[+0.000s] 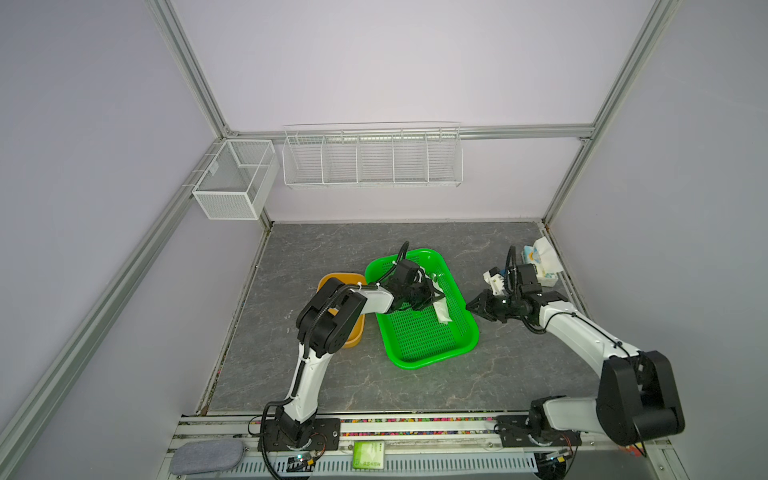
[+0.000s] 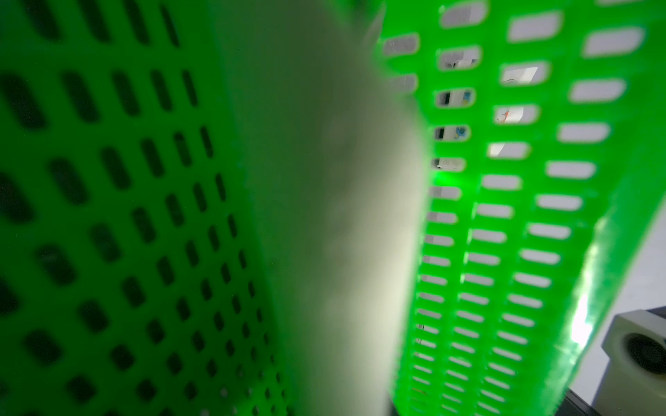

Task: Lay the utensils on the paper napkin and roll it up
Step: 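Carry the bundle over the basket with the left gripper while the right holds it, then lower the bundle into the green basket with the left gripper and open it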

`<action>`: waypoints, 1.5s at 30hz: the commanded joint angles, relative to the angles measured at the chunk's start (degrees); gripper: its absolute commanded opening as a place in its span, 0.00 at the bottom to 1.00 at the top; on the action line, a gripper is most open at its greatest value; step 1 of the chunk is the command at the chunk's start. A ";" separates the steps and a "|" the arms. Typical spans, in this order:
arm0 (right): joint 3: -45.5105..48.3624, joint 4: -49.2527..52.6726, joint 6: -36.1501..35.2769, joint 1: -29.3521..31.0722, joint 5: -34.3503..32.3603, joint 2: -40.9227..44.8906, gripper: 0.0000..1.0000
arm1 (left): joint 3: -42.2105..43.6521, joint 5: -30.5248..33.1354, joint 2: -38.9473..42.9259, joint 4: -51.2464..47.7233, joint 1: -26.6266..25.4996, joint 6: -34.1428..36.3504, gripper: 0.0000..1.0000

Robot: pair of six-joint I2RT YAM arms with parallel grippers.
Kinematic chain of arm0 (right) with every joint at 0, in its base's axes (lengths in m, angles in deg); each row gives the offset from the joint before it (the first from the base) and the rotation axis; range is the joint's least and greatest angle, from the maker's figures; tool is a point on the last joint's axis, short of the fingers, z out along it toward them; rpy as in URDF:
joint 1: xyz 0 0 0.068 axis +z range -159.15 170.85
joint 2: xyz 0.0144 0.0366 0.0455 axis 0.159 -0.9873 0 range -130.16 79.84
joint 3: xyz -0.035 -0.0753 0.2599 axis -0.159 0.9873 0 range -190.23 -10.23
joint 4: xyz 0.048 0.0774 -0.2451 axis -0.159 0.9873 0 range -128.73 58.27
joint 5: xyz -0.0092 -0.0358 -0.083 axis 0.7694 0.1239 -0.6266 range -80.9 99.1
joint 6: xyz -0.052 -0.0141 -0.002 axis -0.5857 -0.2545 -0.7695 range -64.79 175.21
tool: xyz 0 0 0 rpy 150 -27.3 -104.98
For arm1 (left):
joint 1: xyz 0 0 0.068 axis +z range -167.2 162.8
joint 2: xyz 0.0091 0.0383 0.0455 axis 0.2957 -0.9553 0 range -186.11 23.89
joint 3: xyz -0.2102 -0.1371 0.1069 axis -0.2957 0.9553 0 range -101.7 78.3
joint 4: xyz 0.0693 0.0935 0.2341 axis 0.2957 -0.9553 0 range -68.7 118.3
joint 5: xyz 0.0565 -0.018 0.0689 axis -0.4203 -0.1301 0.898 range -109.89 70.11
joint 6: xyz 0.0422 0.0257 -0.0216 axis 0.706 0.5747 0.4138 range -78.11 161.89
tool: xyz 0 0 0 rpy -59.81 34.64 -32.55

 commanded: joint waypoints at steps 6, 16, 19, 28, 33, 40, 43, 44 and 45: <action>1.94 -1.63 2.38 2.78 0.92 0.69 0.18 | 0.08 0.84 -1.92 2.52 -0.36 -0.74 0.00; 1.34 -0.60 1.89 3.06 -1.24 0.35 0.19 | -1.37 1.48 -1.25 -4.86 -0.36 5.49 0.06; 0.87 -0.75 1.54 3.12 -0.24 0.44 0.23 | -1.56 0.75 -1.58 -5.77 -0.21 6.30 0.09; -0.76 -0.96 0.57 4.20 1.06 -1.13 0.40 | -1.71 2.27 -1.74 -8.48 -0.19 8.28 0.14; -1.18 -0.41 0.54 4.37 -0.33 -2.38 0.30 | -2.32 4.21 -0.98 -12.49 -0.19 10.61 0.18; -1.31 0.28 0.36 4.40 -1.83 -2.49 0.18 | -2.44 5.99 -0.05 -16.06 -0.19 12.63 0.24; -1.31 0.48 0.27 4.42 -2.24 -2.37 0.16 | -2.49 6.95 0.53 -17.77 -0.19 13.61 0.27; -1.24 0.48 0.25 4.40 -2.27 -2.35 0.15 | -2.45 7.19 0.76 -18.34 -0.19 13.88 0.29; -1.22 0.48 0.29 4.47 -2.40 -2.21 0.15 | -2.39 7.46 0.90 -18.88 -0.19 14.04 0.30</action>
